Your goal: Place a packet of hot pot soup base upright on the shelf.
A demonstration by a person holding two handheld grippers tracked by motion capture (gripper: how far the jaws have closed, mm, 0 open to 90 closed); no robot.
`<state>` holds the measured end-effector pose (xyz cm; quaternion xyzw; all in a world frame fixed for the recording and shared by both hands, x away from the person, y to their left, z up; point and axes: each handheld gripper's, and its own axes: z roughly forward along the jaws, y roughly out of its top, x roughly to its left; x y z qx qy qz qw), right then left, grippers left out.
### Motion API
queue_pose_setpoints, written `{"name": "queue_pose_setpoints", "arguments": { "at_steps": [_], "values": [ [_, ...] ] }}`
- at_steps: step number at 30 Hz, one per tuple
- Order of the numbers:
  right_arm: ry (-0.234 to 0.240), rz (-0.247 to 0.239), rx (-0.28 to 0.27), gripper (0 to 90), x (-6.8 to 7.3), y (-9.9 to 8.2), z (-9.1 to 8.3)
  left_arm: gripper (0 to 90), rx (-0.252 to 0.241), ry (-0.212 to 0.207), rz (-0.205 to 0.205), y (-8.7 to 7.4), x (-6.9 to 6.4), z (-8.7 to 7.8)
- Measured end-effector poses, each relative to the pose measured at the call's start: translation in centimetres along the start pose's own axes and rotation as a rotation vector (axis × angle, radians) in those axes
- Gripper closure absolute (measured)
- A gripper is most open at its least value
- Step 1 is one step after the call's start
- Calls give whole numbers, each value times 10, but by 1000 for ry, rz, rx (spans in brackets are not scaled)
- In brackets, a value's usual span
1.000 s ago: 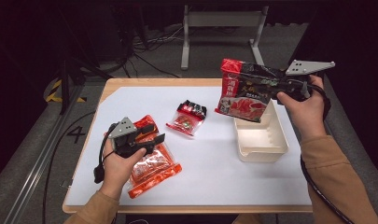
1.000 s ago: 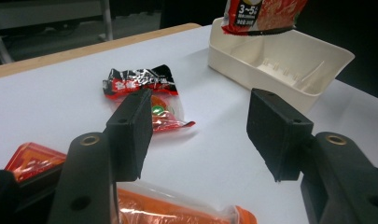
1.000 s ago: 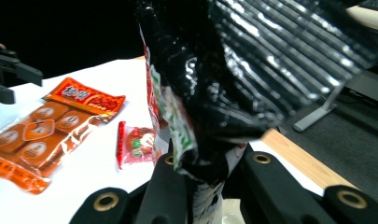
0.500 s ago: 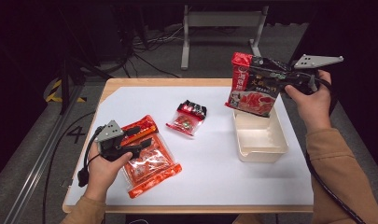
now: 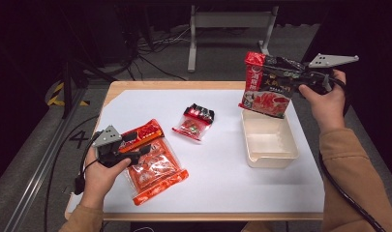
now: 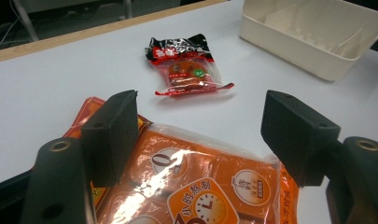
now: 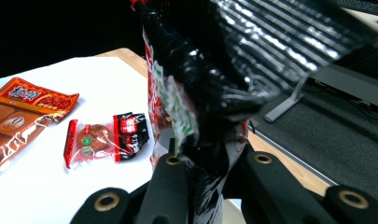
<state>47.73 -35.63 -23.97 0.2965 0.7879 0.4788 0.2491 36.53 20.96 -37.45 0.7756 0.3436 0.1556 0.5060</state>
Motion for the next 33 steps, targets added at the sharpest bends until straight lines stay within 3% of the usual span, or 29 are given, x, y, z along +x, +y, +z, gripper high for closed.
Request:
{"name": "queue_pose_setpoints", "arguments": {
  "at_steps": [3, 19, 26, 33],
  "values": [
    [4, -8, -4, 842, -4, -1, 3, 278, 0, 3, 10, 0, 3, -1],
    [46, -38, 2, 840, -22, -10, 15, 274, -16, 40, -38, -11, 7, -18],
    [60, -22, 20, 838, -26, -19, 25, 273, -26, 63, -54, -15, 10, -27],
    [59, -44, 44, 832, -27, -21, 32, 273, -29, 69, -65, -17, 12, -31]
  ]
}}
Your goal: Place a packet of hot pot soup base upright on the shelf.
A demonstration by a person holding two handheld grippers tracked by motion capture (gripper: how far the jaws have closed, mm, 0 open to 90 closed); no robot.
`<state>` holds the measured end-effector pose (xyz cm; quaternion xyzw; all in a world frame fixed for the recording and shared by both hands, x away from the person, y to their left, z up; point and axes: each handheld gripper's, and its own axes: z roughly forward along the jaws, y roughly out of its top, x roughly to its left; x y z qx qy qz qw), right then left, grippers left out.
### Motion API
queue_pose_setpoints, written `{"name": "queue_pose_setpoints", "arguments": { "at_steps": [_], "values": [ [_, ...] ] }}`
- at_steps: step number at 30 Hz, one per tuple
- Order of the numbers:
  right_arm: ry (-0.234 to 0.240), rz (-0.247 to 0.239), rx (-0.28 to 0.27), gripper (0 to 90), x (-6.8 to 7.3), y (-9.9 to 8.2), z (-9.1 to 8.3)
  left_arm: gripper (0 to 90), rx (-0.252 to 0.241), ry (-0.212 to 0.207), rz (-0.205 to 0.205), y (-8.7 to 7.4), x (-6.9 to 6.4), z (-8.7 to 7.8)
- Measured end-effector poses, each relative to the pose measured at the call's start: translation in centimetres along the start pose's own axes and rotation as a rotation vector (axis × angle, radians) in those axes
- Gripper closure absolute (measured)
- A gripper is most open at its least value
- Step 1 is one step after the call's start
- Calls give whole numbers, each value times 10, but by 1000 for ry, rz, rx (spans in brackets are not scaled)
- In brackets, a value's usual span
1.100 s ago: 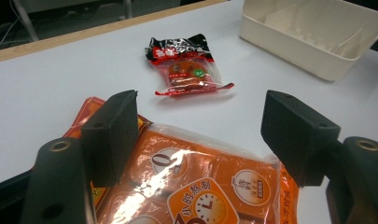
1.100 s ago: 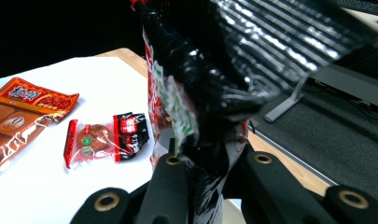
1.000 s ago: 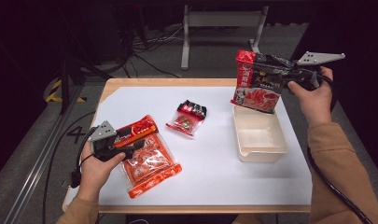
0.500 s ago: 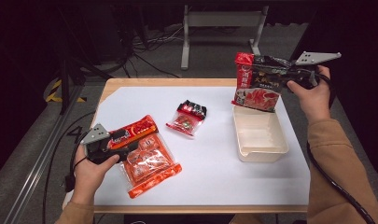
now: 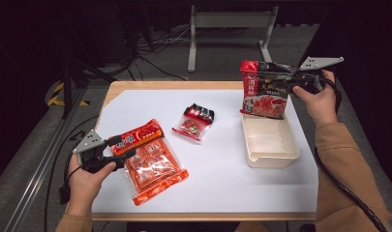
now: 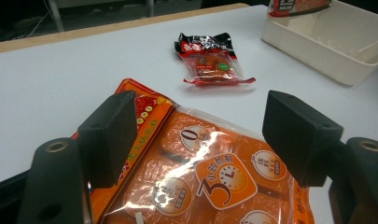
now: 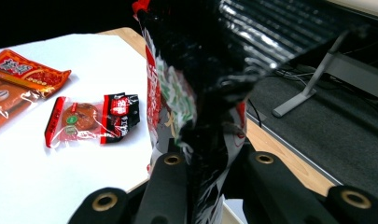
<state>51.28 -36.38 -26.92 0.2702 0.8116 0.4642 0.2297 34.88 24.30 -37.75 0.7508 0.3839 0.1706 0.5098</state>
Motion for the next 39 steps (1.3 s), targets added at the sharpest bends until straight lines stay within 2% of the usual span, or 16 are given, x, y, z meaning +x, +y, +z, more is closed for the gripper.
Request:
{"name": "queue_pose_setpoints", "arguments": {
  "at_steps": [6, 14, 18, 25, 31, 35, 38, 39],
  "values": [
    [-6, -22, 14, 827, 1, -5, 4, 274, -2, -4, -1, 0, 0, 0],
    [-2, -23, 5, 819, 2, -13, 7, 274, -1, -10, 3, 2, 1, 3],
    [4, 14, -24, 815, 0, -23, 6, 274, -2, -14, 5, 3, 1, 4],
    [7, 15, -10, 807, 5, -26, 10, 274, -1, -17, 4, 4, 1, 6],
    [5, 55, -34, 803, 5, -32, 13, 274, -4, -22, 2, 5, 2, 7],
    [2, 79, -33, 802, 3, -36, 12, 274, -1, -23, 6, 4, 3, 8],
    [1, 89, -21, 799, 2, -38, 12, 275, 0, -24, 4, 4, 3, 9],
    [-7, 92, 41, 798, 2, -48, 18, 274, -3, -25, 2, 4, 3, 9]
  ]
}}
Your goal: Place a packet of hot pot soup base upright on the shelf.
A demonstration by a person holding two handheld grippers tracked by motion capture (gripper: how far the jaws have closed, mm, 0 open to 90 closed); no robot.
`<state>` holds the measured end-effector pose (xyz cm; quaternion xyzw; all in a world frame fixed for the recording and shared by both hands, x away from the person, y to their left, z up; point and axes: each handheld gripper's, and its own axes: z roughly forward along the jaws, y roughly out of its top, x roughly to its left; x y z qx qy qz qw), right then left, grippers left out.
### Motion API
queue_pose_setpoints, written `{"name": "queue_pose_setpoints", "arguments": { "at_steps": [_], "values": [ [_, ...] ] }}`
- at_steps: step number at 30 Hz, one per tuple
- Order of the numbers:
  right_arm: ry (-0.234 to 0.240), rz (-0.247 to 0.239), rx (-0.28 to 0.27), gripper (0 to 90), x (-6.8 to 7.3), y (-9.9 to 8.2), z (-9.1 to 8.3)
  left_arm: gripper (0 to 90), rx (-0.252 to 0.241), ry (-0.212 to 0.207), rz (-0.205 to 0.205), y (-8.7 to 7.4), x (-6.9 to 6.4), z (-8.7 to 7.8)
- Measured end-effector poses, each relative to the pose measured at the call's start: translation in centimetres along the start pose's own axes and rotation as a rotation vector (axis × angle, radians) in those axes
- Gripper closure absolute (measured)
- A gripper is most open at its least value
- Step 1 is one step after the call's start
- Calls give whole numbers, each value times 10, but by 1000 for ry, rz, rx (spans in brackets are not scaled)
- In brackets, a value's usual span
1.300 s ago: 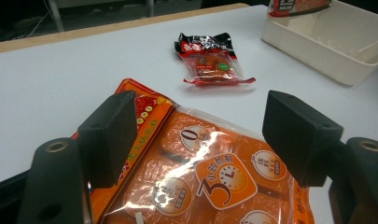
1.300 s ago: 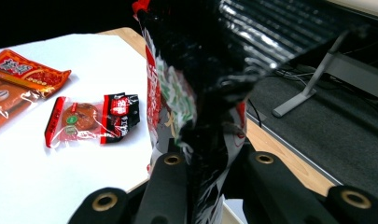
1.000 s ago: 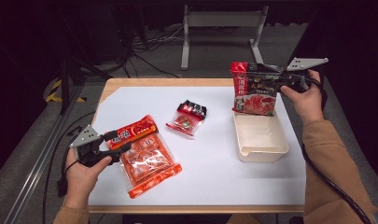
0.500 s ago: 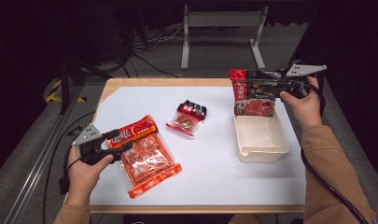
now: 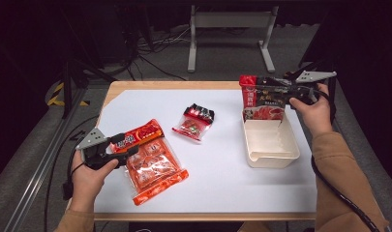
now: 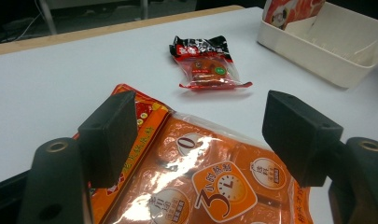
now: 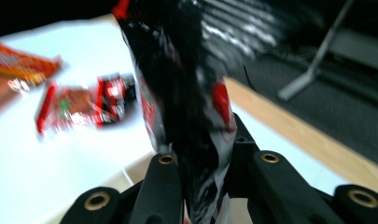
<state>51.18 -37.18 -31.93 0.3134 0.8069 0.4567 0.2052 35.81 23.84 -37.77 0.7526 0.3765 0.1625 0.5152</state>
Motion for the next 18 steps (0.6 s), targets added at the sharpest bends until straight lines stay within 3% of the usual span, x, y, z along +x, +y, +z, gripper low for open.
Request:
{"name": "queue_pose_setpoints", "arguments": {
  "at_steps": [2, 3, 18],
  "values": [
    [1, 8, -7, 798, -1, -4, 1, 275, 1, 1, 2, 0, 0, 0],
    [6, 40, -34, 795, -3, -10, -1, 275, 2, 1, -1, 0, 0, 0],
    [-28, 81, -43, 804, -3, -26, -4, 274, 3, 1, -13, -1, 2, 1]
  ]
}}
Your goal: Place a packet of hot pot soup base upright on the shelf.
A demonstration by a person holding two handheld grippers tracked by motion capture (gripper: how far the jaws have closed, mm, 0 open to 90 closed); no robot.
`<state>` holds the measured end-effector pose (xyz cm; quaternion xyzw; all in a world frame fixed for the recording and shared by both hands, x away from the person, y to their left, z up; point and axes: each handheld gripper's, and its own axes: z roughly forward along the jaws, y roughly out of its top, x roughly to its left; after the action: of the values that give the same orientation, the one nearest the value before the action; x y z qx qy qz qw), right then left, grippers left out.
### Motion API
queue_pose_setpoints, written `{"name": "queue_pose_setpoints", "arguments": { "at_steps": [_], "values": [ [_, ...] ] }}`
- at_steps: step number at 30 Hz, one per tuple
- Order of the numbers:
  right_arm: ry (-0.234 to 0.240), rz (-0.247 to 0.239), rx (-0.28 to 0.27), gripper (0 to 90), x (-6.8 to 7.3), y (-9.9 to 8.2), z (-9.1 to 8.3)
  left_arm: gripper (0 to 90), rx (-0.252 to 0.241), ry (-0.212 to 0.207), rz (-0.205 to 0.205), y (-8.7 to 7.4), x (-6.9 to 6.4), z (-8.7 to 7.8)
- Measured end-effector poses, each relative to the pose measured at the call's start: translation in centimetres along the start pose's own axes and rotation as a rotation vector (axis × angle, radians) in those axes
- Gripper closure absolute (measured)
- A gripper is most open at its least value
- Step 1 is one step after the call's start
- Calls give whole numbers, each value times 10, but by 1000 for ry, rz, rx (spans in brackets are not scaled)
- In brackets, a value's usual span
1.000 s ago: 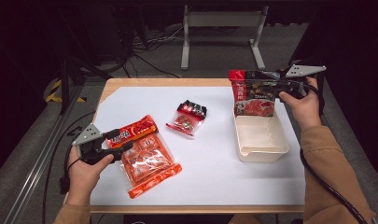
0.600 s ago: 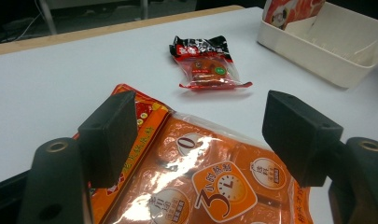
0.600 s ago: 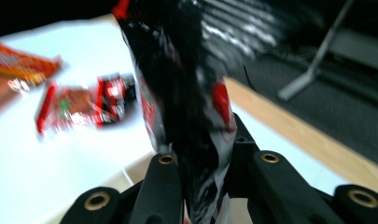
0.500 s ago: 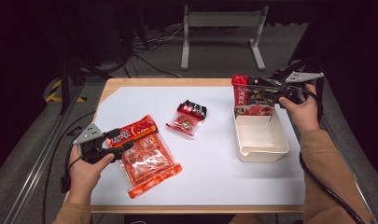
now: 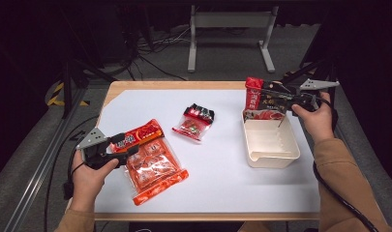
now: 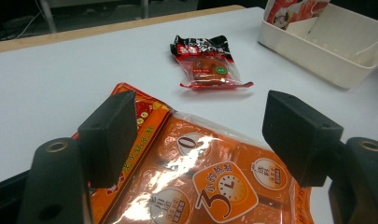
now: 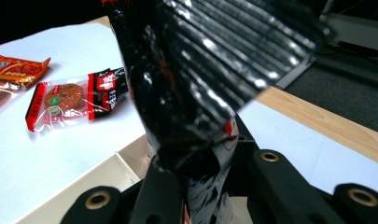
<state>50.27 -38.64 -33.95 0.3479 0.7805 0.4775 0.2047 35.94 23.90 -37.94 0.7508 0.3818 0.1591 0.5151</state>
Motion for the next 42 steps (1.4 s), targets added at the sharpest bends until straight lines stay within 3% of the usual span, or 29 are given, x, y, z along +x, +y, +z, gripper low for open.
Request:
{"name": "queue_pose_setpoints", "arguments": {
  "at_steps": [4, 8, 10, 12, 14, 19, 28, 34, 37, 42],
  "values": [
    [-15, -7, 22, 794, 1, 3, 1, 274, 2, -3, -2, 0, 1, 0],
    [-38, -18, 39, 728, 3, 7, 1, 267, 0, 0, -1, 0, 2, 1],
    [-57, -17, 27, 631, 4, 8, 0, 258, 1, 4, -7, 0, 3, 2],
    [-69, 9, -42, 426, 8, 9, -2, 237, 2, 10, -5, 0, 4, 3],
    [-92, -4, -57, 337, 10, 12, -5, 215, 11, 9, -10, 0, 5, 4],
    [-102, -16, -77, 278, 13, 18, -12, 185, 46, 6, -9, -1, 7, 7],
    [-135, -54, -114, 246, 26, 35, -35, 165, 65, 14, -15, -2, 10, 7],
    [-170, -100, -137, 232, 47, 39, -48, 159, 71, 12, -18, -2, 10, 6],
    [-175, -131, -178, 227, 62, 40, -58, 157, 71, 14, -24, -2, 11, 6],
    [-170, -146, -195, 234, 83, 38, -67, 156, 69, 19, -26, -2, 12, 5]
  ]
}}
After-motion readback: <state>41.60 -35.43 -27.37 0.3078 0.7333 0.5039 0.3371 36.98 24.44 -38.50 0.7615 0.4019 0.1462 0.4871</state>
